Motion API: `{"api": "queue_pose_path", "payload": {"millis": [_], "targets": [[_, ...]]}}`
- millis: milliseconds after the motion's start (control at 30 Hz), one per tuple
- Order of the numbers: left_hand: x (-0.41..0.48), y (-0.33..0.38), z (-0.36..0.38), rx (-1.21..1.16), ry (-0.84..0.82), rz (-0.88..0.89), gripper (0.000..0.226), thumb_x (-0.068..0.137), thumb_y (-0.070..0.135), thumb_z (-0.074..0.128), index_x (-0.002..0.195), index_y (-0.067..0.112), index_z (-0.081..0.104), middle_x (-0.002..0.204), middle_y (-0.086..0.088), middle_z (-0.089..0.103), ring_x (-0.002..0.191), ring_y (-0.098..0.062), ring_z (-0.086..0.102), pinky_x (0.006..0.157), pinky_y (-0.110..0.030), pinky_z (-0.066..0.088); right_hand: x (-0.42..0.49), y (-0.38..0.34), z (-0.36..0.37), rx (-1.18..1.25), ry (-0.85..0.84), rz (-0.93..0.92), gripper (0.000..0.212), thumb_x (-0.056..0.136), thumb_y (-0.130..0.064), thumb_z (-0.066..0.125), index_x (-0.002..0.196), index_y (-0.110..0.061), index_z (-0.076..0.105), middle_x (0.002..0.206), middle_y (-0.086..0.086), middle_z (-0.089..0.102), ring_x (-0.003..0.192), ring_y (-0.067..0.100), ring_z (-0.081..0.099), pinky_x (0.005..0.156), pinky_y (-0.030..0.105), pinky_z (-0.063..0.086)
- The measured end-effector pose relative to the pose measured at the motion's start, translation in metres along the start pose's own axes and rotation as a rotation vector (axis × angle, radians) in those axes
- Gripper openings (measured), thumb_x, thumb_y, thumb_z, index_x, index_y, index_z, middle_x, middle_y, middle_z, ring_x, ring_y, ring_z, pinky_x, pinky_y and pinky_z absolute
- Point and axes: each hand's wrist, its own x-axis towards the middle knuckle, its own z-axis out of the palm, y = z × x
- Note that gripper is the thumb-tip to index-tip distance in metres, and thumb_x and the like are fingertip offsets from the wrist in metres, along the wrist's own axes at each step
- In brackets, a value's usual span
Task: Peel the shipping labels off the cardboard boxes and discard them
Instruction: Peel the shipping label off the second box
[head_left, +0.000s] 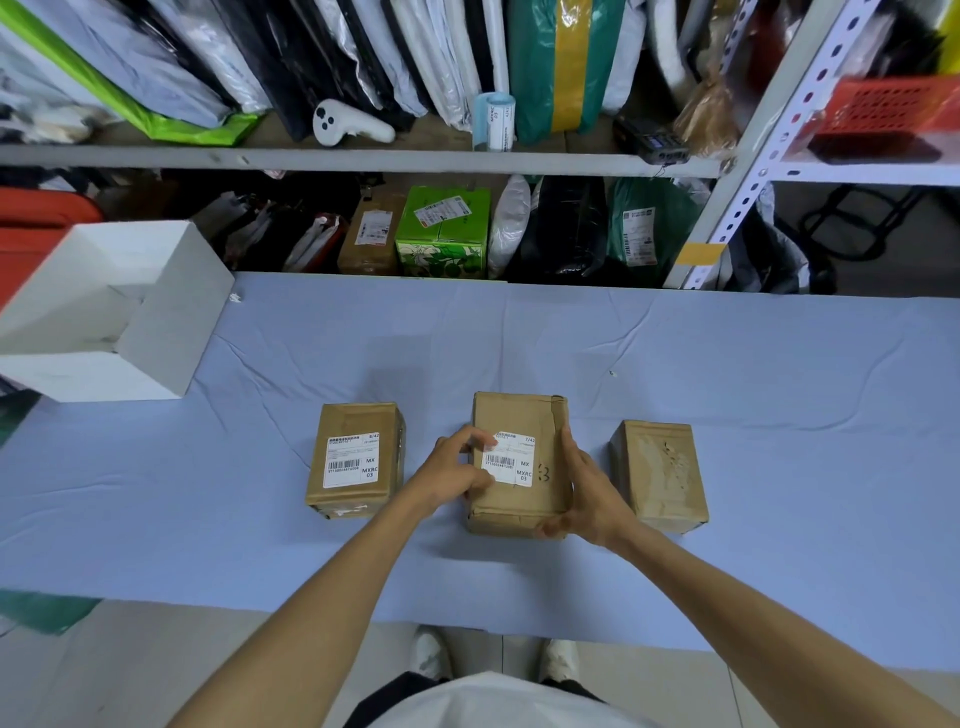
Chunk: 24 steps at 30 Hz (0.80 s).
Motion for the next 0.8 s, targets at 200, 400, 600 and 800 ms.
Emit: {"api": "queue_pose_path", "payload": {"millis": [200,400,600,800], "targets": [[-0.004,-0.01,-0.004,-0.042,0.214,0.083,0.054,0.072,-0.002,0.072,0.115,0.026,0.054,0.112,0.002,0.061,0.107,-0.023,0.061,0.085,-0.044,0.056,-0.001,-0.003,-0.001,0.015,-0.011,0.01,0.148,0.052,-0.016,0.087,0.147,-0.036,-0.024,0.147,-0.003,0.022,0.134,0.021,0.028,0.105,0.04,0.044],[0.005,-0.008,0.007,0.08,0.347,0.19,0.033,0.08,0.013,0.075,0.109,0.021,0.061,0.118,-0.003,0.057,0.106,-0.015,0.056,0.093,-0.025,0.045,-0.002,-0.004,-0.001,0.008,-0.011,-0.01,0.147,0.052,-0.019,0.087,0.146,-0.035,-0.026,0.149,-0.002,0.02,0.136,0.021,0.027,0.108,0.04,0.041],[0.015,-0.004,0.016,0.11,0.437,0.22,0.021,0.078,0.013,0.077,0.093,0.024,0.067,0.108,0.001,0.055,0.096,-0.011,0.059,0.089,-0.019,0.043,-0.001,-0.001,-0.001,0.006,-0.023,-0.024,0.145,0.057,-0.016,0.088,0.147,-0.029,-0.025,0.147,-0.002,0.02,0.134,0.019,0.027,0.105,0.028,0.037],[0.021,0.0,0.019,0.222,0.507,0.218,0.007,0.083,0.017,0.071,0.086,0.022,0.067,0.104,0.001,0.055,0.091,-0.011,0.062,0.088,-0.024,0.045,0.001,-0.001,-0.003,0.003,-0.03,-0.011,0.145,0.058,-0.016,0.087,0.147,-0.03,-0.026,0.144,-0.003,0.022,0.128,0.015,0.029,0.1,0.023,0.037]]}}
